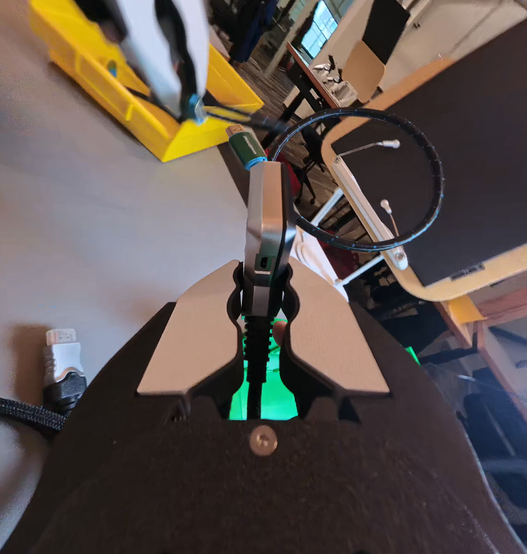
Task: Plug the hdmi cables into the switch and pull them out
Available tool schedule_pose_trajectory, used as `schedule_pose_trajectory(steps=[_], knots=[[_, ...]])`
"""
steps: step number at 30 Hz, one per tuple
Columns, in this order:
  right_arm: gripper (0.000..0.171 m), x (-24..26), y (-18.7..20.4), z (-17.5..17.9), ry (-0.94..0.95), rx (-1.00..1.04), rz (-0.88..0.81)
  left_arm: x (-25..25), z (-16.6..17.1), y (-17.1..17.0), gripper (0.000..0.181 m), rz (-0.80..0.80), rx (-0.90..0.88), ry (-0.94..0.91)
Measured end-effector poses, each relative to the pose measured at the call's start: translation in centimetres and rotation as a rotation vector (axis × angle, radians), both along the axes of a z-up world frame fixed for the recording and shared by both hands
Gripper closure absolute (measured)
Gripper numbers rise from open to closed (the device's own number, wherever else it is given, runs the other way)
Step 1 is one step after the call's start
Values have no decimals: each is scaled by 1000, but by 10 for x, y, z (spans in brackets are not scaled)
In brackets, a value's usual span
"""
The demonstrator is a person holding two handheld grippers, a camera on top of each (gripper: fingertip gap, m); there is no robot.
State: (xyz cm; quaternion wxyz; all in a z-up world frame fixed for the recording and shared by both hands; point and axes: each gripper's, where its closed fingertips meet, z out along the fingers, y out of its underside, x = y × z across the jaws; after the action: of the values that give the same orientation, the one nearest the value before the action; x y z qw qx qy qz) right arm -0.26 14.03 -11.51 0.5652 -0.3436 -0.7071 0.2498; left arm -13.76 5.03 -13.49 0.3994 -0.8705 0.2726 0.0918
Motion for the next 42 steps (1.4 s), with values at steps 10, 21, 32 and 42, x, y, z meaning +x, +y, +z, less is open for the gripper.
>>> schedule_pose_trajectory(steps=[10,21,32,42], knots=[[148,-16,-49,-27,-139,266,92,63,24,-30,164,-92,-69,287],[148,-25,-63,-45,-191,351,110,78,-7,-22,164,-133,-155,279],[149,-22,-54,-46,-196,279,85,88,-1,-15,165,-181,-75,234],[149,-23,-59,-51,-237,209,94,87,-7,-12,165,-180,-77,378]])
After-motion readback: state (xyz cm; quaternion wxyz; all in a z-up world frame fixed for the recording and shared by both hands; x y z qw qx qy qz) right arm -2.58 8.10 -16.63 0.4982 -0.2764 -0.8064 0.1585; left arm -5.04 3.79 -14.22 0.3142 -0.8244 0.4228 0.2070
